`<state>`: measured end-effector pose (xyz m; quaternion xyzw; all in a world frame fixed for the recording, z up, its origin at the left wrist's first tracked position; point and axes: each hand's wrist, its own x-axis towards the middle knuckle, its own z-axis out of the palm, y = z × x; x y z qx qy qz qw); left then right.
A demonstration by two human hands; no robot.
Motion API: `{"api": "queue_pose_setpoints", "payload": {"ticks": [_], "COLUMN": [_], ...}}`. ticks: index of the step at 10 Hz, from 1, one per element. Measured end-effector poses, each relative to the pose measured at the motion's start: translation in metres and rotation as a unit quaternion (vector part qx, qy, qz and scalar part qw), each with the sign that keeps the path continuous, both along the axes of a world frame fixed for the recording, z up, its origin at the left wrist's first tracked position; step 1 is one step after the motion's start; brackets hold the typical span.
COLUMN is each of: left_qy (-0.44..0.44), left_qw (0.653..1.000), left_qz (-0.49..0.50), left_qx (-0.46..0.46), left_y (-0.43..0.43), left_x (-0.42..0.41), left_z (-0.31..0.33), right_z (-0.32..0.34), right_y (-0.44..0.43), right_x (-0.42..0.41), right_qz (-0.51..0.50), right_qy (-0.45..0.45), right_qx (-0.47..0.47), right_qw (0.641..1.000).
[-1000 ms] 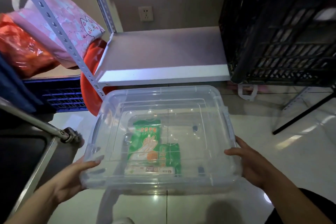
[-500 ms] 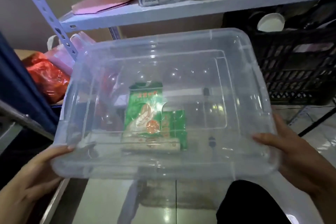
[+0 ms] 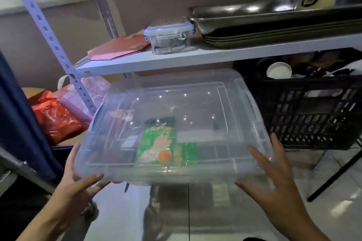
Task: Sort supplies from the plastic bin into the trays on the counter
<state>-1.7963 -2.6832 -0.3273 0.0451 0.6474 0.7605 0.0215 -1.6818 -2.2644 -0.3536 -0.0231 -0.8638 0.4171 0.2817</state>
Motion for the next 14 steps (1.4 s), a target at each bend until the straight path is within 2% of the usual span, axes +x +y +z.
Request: {"api": "queue_pose_setpoints", "payload": {"ticks": [1, 2, 3, 4, 5, 6, 7, 8, 9, 11, 12, 13, 14], "left_qy": [0.04, 0.121, 0.196, 0.292, 0.295, 0.246, 0.245, 0.234, 0.239, 0.251, 0.225, 0.162, 0.13], "left_qw": [0.988, 0.958, 0.929, 0.843, 0.803, 0.79, 0.728, 0.713, 0.705, 0.704, 0.697, 0.698, 0.677], "left_qz": [0.017, 0.022, 0.097, 0.132, 0.143, 0.16, 0.148, 0.14, 0.152, 0.152, 0.116, 0.044, -0.043], "left_qx": [-0.145, -0.258, -0.298, -0.433, -0.497, -0.538, -0.623, -0.646, -0.65, -0.647, -0.671, -0.696, -0.723], "left_y": [-0.01, 0.001, 0.021, 0.049, 0.073, 0.085, 0.09, 0.095, 0.099, 0.097, 0.094, 0.09, 0.085], "left_x": [0.001, -0.023, -0.046, -0.099, -0.125, -0.151, -0.178, -0.187, -0.189, -0.192, -0.181, -0.161, -0.113], "left_z": [-0.012, 0.006, 0.036, 0.046, 0.03, 0.009, 0.01, 0.013, 0.009, 0.004, 0.013, 0.038, 0.083], "right_z": [-0.015, -0.007, 0.028, 0.064, 0.059, 0.047, 0.061, 0.065, 0.055, 0.034, 0.036, 0.044, 0.09], "right_y": [-0.004, 0.003, 0.007, 0.004, 0.002, 0.001, 0.009, 0.012, 0.01, 0.017, 0.008, -0.001, -0.008], "right_x": [-0.011, -0.032, -0.068, -0.124, -0.149, -0.165, -0.189, -0.206, -0.209, -0.21, -0.197, -0.165, -0.102], "right_qz": [-0.05, -0.059, -0.051, -0.109, -0.128, -0.136, -0.127, -0.124, -0.135, -0.125, -0.122, -0.08, -0.056], "right_qy": [0.154, 0.193, 0.161, 0.098, 0.038, 0.046, -0.042, -0.082, -0.081, -0.095, -0.178, -0.303, -0.375], "right_qx": [0.254, 0.285, 0.255, 0.267, 0.254, 0.264, 0.254, 0.24, 0.244, 0.306, 0.313, 0.321, 0.281], "right_qw": [0.953, 0.937, 0.952, 0.953, 0.958, 0.954, 0.958, 0.959, 0.957, 0.939, 0.925, 0.894, 0.881]}}
